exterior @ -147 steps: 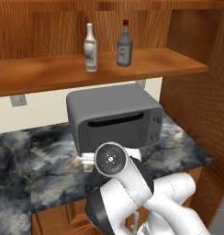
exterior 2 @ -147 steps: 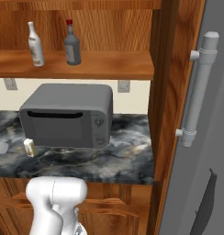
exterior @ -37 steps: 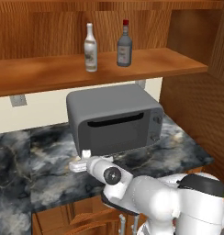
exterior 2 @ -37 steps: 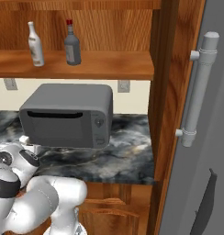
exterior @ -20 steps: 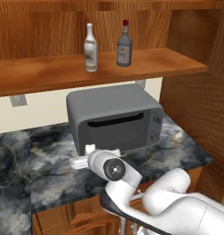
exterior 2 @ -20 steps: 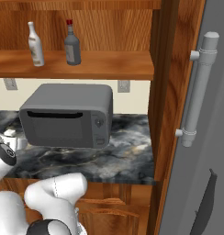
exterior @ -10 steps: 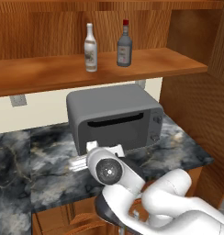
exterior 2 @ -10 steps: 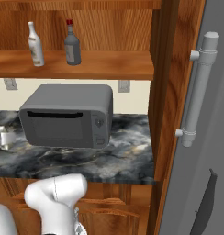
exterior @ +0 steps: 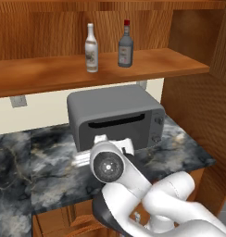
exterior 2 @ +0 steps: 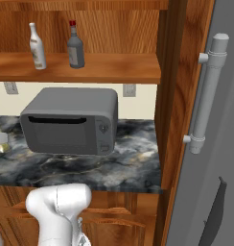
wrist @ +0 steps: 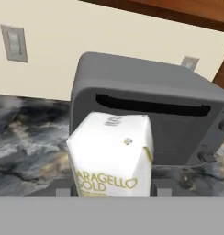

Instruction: Sort all alcoholic drinks to one cabinet, and non-alcoholic drinks to the other.

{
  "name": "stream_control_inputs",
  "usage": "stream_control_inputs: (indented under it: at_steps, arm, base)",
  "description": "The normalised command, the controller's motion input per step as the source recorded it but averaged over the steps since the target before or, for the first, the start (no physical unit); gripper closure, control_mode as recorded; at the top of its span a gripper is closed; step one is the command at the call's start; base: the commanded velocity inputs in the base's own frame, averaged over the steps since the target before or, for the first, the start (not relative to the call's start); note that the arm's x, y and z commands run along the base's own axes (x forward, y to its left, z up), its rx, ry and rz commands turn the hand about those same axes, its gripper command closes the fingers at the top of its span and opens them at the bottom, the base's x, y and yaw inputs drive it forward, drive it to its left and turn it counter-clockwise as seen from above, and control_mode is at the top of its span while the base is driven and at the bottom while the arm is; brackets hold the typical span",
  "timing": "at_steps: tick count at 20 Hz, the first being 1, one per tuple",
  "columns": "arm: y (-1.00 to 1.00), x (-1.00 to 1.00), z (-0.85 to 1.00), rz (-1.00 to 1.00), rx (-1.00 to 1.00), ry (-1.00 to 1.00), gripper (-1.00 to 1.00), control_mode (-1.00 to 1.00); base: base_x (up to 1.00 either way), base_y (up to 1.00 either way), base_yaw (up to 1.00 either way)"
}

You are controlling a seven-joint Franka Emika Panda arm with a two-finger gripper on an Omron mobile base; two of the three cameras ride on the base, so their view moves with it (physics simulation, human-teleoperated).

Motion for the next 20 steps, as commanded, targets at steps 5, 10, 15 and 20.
stream_control_inputs:
  at_steps: [5, 10, 15, 20]
  arm:
    - [-0.33, -0.22, 0.28, -0.1, 0.01, 0.0, 1.0, -1.0]
    - [-0.31, -0.33, 0.26, -0.08, 0.01, -0.01, 1.0, -1.0]
    - [-0.31, -0.27, 0.27, -0.05, 0.0, -0.04, 1.0, -1.0]
    - [-0.34, -0.21, 0.32, 0.0, 0.0, -0.05, 1.0, -1.0]
  base:
    - [0.0, 0.0, 0.0]
    - [0.0, 0.0, 0.0]
    - [0.0, 0.0, 0.0]
    - [0.0, 0.0, 0.0]
